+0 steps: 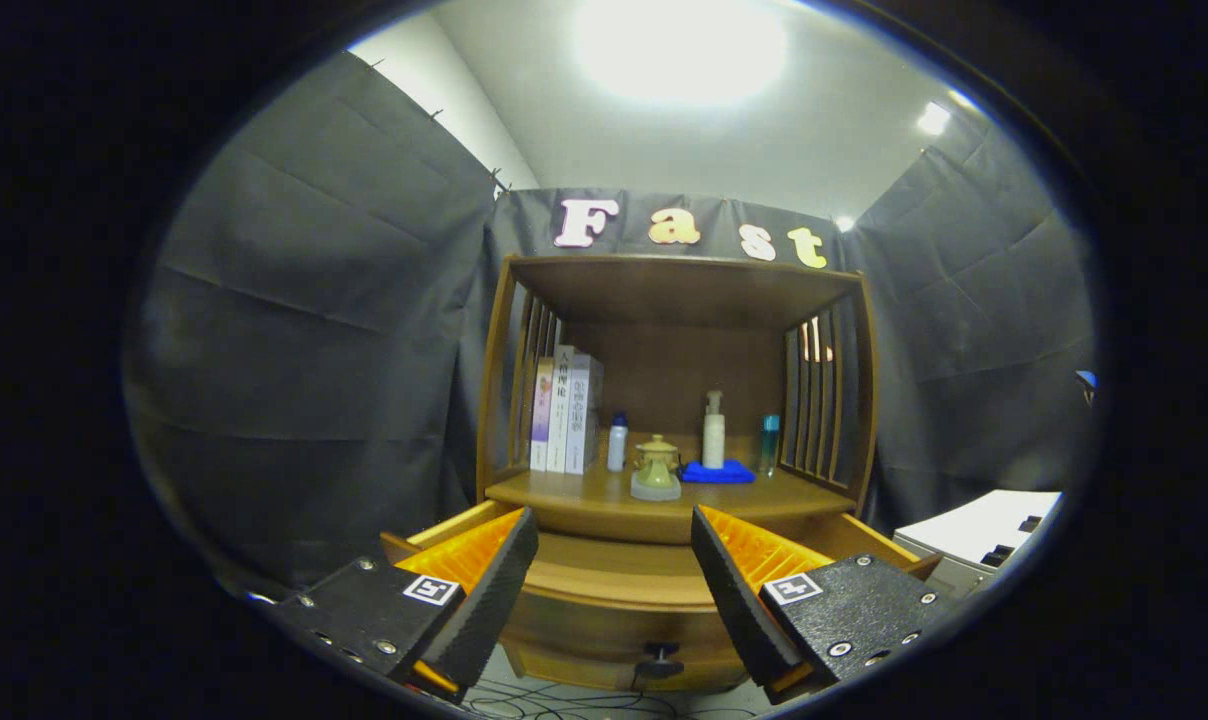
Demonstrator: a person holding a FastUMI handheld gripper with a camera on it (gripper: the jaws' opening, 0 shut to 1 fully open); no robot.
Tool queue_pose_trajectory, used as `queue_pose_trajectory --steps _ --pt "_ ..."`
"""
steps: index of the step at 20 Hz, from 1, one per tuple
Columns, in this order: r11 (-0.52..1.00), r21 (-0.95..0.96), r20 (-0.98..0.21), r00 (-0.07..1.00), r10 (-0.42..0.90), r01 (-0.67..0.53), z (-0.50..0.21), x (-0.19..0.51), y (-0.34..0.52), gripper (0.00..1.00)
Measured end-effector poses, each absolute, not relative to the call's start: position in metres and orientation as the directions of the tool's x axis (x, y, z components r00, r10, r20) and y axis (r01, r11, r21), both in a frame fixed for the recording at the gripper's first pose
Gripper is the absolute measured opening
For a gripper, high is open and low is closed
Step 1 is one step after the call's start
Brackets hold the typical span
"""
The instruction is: Pull open the drawer, take out the items inside it, and place them on the countertop above the cabinet.
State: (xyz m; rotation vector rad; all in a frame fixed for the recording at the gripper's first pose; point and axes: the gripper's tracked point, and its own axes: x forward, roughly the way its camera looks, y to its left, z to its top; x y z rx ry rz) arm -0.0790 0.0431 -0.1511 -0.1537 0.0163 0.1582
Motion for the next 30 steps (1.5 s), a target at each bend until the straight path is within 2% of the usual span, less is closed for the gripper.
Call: queue_pose_trajectory --steps 10,18,30 --pt "0.990 -0.131 -0.194 0.981 0.025 -0.051 -0.247 -0.088 -0.001 0.95" --pt "0.992 -0.124 -0.239 0.970 -0.045 0.015 -0.276 -0.057 -0.022 0.95" --pt "0.998 -0.057 -0.266 0.964 0.007 -0.023 -0.282 -0.037 -0.029 0.97"
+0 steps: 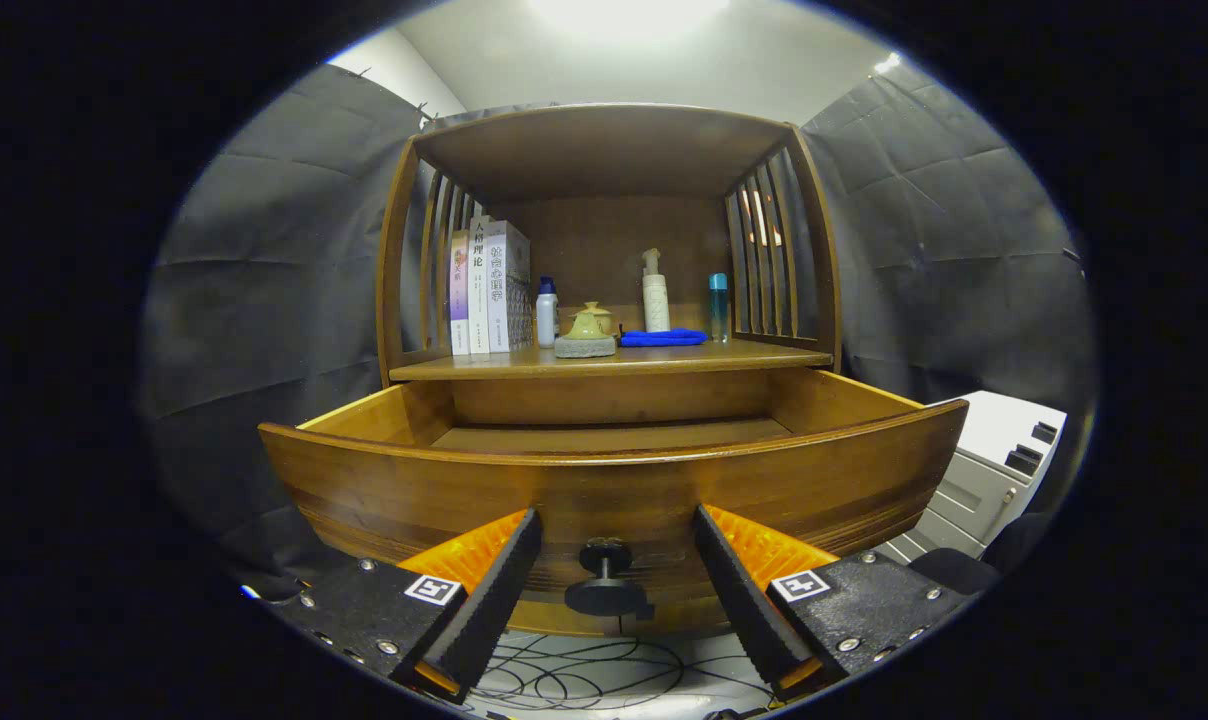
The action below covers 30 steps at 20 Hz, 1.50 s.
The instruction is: Pull open the drawer, take out the items inside it, and place them on the countertop above the cabinet.
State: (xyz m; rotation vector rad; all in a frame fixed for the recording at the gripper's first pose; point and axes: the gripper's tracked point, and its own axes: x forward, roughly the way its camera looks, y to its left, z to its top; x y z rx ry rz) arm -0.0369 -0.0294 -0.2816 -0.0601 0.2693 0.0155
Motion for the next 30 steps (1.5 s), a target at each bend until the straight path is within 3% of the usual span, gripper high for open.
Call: queue_pose_trajectory --steps 20,30 --pt "0.997 -0.073 -0.260 0.965 0.018 -0.039 -0.291 0.092 -0.028 0.95" --pt "0.981 -0.184 -0.267 0.964 0.005 -0.056 -0.301 0.129 -0.027 0.95"
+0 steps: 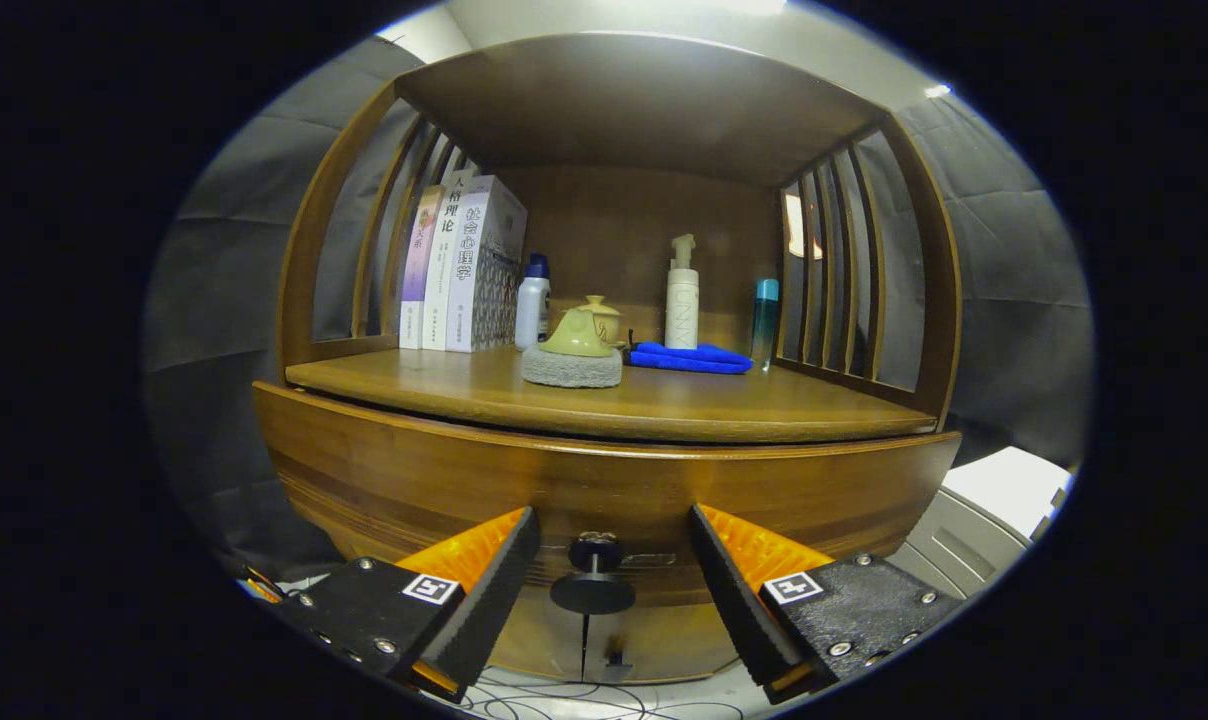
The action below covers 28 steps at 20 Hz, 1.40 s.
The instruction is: Pull open the drawer, take out the items inside it, and place them on the countertop above the cabinet.
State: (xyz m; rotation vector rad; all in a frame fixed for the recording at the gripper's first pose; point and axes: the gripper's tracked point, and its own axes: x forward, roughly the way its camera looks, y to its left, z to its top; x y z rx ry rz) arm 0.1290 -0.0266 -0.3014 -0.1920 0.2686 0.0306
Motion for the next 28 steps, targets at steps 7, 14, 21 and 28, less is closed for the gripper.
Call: queue_pose_trajectory --steps 7,14,21,28 --pt "0.982 -0.183 -0.269 0.963 -0.013 -0.038 -0.304 0.143 -0.025 0.95" --pt "0.982 -0.112 -0.254 0.960 0.117 -0.149 -0.262 0.131 -0.011 0.95" --pt "0.961 -0.160 -0.133 0.970 0.204 -0.224 -0.113 0.089 -0.015 0.95" --pt "0.958 -0.194 -0.050 0.978 0.203 -0.209 -0.004 0.009 -0.009 0.95"
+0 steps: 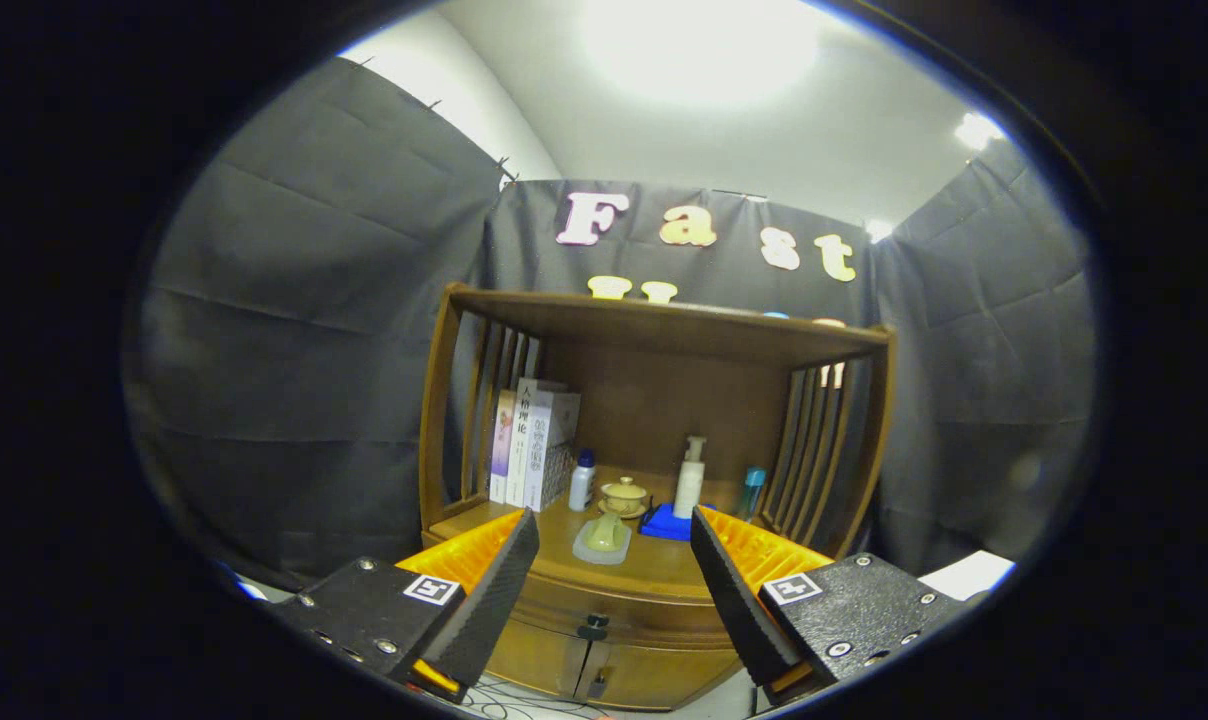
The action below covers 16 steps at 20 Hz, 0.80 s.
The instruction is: Pull open the drawer, take out the items inside it, and place them on the countertop above the cabinet.
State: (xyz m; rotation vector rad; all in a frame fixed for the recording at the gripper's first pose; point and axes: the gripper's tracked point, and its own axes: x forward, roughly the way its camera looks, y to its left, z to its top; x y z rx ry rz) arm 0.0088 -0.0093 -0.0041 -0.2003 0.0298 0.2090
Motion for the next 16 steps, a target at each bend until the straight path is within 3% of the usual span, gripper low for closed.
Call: queue_pose_trajectory --steps 9,16 --pt "0.988 -0.103 -0.003 0.993 0.116 -0.115 0.037 -0.036 -0.011 0.95" --pt "0.979 -0.168 -0.019 0.993 0.115 -0.116 0.024 -0.042 -0.016 0.95"
